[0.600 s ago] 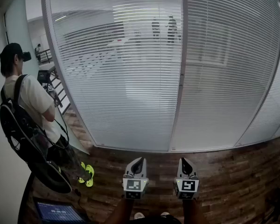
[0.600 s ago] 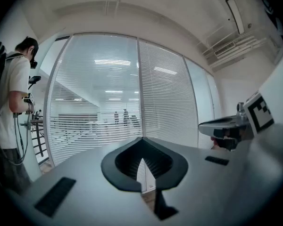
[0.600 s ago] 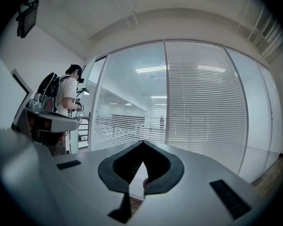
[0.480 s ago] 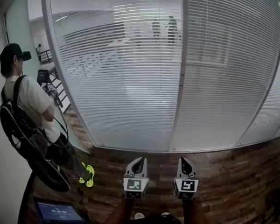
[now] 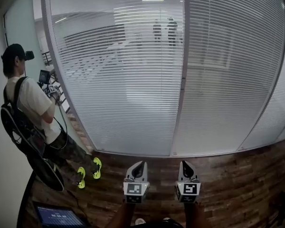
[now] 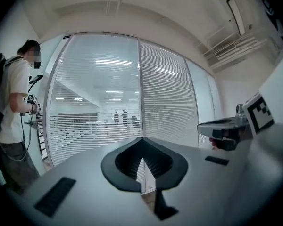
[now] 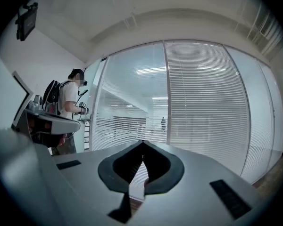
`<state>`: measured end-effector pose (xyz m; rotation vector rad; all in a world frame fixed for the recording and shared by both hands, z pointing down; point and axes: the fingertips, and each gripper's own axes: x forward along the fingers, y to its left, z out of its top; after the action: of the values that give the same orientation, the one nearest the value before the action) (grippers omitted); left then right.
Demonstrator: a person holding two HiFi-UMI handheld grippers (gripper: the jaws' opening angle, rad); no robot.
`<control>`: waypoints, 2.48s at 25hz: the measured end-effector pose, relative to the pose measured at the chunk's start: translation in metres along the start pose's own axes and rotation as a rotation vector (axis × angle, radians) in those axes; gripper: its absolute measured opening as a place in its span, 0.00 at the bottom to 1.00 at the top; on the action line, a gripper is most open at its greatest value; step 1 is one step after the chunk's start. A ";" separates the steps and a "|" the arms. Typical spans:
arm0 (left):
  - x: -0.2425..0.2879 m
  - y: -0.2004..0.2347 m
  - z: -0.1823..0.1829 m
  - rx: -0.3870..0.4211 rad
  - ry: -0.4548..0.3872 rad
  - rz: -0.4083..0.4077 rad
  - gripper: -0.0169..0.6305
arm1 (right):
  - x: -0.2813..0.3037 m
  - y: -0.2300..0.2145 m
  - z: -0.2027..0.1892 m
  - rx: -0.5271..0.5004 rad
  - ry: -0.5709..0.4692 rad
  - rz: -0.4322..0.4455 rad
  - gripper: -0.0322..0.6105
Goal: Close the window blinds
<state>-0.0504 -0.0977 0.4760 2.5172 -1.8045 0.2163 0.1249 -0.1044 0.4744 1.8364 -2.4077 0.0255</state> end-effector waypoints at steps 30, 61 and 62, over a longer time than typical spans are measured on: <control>0.026 -0.026 0.004 0.002 0.048 0.104 0.01 | 0.013 -0.048 0.003 -0.021 -0.029 0.044 0.05; 0.144 0.059 0.003 0.105 0.053 -0.007 0.01 | 0.163 -0.012 -0.003 -0.140 -0.016 0.014 0.05; 0.147 0.062 0.005 0.105 0.048 -0.013 0.01 | 0.166 -0.012 -0.003 -0.137 -0.014 0.006 0.05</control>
<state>-0.0619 -0.2560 0.4880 2.5680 -1.8039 0.3780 0.0934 -0.2671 0.4931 1.7749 -2.3601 -0.1480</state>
